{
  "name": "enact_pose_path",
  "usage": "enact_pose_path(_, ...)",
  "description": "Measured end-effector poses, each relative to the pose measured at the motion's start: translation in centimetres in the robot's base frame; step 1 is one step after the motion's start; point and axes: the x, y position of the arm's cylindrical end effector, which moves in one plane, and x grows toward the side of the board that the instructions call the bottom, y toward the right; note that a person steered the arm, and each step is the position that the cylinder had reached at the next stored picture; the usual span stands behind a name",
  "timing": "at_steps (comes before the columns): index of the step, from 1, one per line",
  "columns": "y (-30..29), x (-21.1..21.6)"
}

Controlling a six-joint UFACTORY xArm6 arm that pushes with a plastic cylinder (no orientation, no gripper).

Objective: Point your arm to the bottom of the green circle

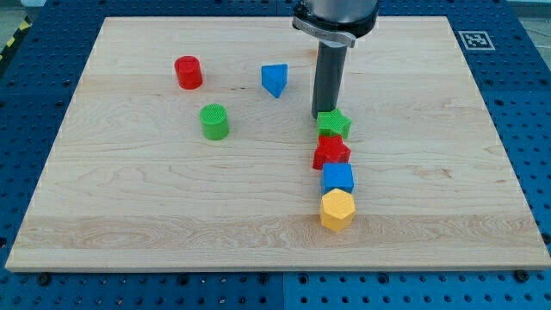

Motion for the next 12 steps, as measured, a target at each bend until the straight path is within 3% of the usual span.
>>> enact_pose_path(2,-1.6,-1.2)
enact_pose_path(3,-1.8,1.0)
enact_pose_path(5,-8.3,1.8)
enact_pose_path(6,-9.3,2.0)
enact_pose_path(8,-9.3,6.3)
enact_pose_path(12,-13.9,6.5)
